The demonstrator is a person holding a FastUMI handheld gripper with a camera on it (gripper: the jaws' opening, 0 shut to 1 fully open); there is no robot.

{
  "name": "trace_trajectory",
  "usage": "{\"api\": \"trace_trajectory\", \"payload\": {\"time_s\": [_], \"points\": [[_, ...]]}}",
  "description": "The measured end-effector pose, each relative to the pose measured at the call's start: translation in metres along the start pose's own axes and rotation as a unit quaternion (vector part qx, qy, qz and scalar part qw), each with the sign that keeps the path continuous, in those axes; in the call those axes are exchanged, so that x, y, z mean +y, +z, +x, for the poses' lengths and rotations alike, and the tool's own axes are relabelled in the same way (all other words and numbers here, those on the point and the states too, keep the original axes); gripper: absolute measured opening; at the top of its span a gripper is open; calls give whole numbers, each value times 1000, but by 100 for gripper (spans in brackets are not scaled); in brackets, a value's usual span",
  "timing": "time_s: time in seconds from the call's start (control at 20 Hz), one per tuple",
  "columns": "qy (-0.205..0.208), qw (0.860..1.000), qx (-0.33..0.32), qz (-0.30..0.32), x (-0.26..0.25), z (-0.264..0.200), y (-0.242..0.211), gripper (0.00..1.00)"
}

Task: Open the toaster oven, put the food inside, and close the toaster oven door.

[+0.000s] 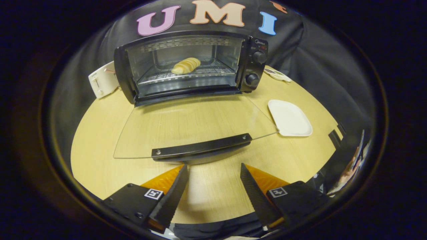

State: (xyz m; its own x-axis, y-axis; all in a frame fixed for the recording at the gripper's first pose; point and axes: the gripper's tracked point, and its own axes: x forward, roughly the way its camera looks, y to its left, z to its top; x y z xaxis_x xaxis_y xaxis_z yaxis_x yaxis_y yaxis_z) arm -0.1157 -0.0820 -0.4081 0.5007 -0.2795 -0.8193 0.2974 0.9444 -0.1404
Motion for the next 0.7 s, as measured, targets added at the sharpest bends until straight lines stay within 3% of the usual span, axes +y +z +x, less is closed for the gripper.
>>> {"api": "trace_trajectory", "payload": {"time_s": [0.35, 0.7], "points": [[5, 1000, -4, -29, -1, -10, 15, 99], [31, 998, -53, 27, 2, -26, 56, 99]]}}
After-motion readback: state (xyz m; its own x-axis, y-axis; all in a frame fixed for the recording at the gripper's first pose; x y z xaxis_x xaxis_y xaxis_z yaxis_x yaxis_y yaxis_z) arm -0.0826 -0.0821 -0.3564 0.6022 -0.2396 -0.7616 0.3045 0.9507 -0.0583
